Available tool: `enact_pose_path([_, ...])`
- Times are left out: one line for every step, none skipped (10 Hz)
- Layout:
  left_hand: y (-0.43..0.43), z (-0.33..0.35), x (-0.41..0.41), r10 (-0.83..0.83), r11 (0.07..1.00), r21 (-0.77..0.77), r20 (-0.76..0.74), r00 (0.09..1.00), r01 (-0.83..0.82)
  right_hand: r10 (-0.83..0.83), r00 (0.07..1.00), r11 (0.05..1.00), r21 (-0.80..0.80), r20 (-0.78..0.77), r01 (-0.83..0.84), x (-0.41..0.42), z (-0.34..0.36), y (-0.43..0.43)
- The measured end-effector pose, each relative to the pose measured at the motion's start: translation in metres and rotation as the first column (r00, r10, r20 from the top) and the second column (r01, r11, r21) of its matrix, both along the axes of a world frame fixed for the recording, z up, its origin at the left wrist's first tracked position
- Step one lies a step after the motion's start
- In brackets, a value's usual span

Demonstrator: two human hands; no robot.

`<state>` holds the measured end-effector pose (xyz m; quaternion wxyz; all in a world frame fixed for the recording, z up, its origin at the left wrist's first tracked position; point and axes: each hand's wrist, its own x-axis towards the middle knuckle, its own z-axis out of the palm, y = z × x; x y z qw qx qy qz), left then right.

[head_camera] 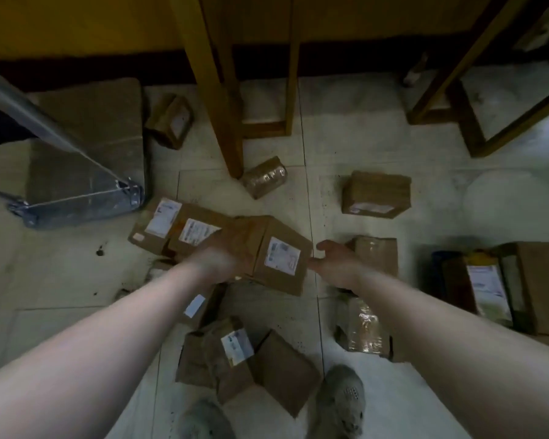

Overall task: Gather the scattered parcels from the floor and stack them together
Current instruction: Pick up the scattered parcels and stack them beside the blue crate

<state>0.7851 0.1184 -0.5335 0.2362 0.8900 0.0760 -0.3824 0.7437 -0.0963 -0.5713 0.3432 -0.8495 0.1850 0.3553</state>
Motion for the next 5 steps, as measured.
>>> enact_pose_path([-0.005, -0.106, 0.009, -0.06, 0.998, -0.017, 0.06, 0.996, 0.061, 0.001, 1.0, 0.997, 0.075, 0.01, -0.001, 0.0, -0.081, 0.003])
enact_pose_path([-0.014, -0.164, 0.021, -0.158, 0.986, -0.03, 0.153, 0.976, 0.164, -0.056, 0.998, 0.991, 0.121, -0.004, 0.056, -0.003, -0.158, 0.005])
enact_pose_path([-0.011, -0.21, 0.022, -0.176, 0.984, 0.012, 0.146, 0.973, 0.177, -0.206, 0.977, 0.967, 0.143, -0.055, 0.212, -0.007, -0.22, 0.01])
enact_pose_path([0.004, -0.239, 0.021, 0.005, 0.999, -0.052, 0.121, 0.993, 0.001, -0.445, 0.871, 0.84, 0.239, -0.209, 0.487, -0.011, -0.265, 0.02])
enact_pose_path([0.016, -0.245, 0.018, 0.19, 0.977, -0.118, 0.112, 0.975, -0.177, -0.542, 0.783, 0.69, 0.37, -0.305, 0.622, -0.011, -0.281, 0.033])
